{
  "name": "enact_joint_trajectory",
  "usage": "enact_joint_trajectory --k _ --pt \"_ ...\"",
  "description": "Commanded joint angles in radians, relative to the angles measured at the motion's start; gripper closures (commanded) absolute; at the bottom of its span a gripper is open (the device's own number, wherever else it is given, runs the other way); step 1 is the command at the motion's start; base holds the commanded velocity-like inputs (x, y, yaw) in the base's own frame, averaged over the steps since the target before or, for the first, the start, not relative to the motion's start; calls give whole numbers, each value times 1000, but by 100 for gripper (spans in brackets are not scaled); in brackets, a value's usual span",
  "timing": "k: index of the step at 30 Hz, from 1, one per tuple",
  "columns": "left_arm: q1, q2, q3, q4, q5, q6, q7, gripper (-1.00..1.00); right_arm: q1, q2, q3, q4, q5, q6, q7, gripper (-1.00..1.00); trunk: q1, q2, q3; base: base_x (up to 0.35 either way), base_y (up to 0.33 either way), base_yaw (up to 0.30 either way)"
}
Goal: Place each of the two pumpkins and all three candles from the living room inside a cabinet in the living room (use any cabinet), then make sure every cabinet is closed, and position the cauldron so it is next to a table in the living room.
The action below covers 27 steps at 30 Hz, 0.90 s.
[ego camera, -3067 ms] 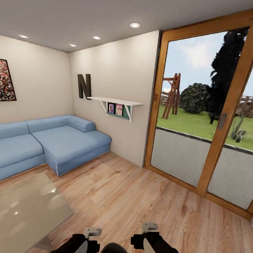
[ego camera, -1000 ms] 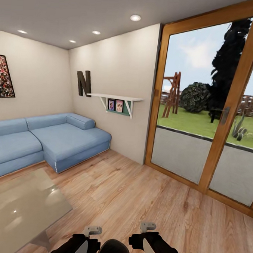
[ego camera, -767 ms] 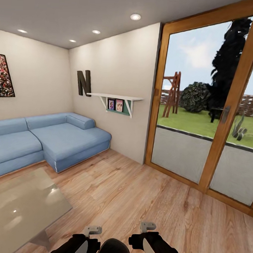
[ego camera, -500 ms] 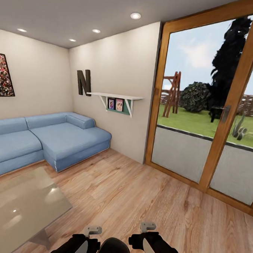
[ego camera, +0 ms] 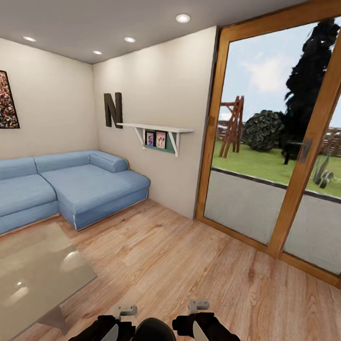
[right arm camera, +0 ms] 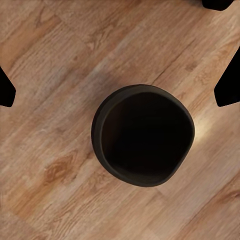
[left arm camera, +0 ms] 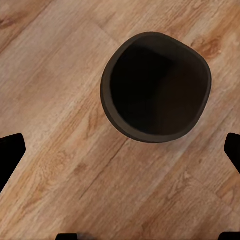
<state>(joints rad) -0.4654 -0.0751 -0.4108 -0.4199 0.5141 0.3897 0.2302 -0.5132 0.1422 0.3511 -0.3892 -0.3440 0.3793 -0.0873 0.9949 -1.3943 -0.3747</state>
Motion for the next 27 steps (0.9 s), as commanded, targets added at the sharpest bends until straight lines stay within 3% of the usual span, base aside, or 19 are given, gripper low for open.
enact_joint_trajectory --k 1,17,18,19,20,21,22,23,27 --pt "-1 1 -8 -2 11 3 9 -100 -1 -1 8 -2 -11 4 -8 -100 4 -8 -4 0 0 0" --pt "-1 0 -8 -2 11 3 9 -100 -1 -2 8 -2 -10 4 -5 -100 65 -120 -55 0 0 0" --pt "1024 948 697 -1163 -93 -697 -38 -100 -210 32 559 -546 682 -72 -608 -100 69 -127 -58 0 0 0" --pt "664 614 449 -754 -57 -450 -22 -100 -136 32 365 -355 438 -45 -396 -100 73 -134 -61 0 0 0" --pt "531 491 358 -604 -43 -360 -15 -100 -109 32 294 -284 349 -35 -318 -100 77 -141 -64 0 0 0" --pt "523 404 357 -591 -50 -358 -22 -100 -122 27 290 -380 359 -29 -326 -100 77 -141 -64 0 0 0" --pt "583 551 363 -555 -55 -357 -25 -100 -116 21 284 -377 360 -25 -332 -100 77 -141 -64 0 0 0" --pt "577 582 369 -548 -61 -356 -24 -100 -111 15 278 -371 360 -25 -337 -100 77 -141 -64 0 0 0" --pt "570 559 392 -531 -68 -356 -24 -100 -88 12 274 -348 360 -25 -351 -100 77 -141 -64 0 0 0"
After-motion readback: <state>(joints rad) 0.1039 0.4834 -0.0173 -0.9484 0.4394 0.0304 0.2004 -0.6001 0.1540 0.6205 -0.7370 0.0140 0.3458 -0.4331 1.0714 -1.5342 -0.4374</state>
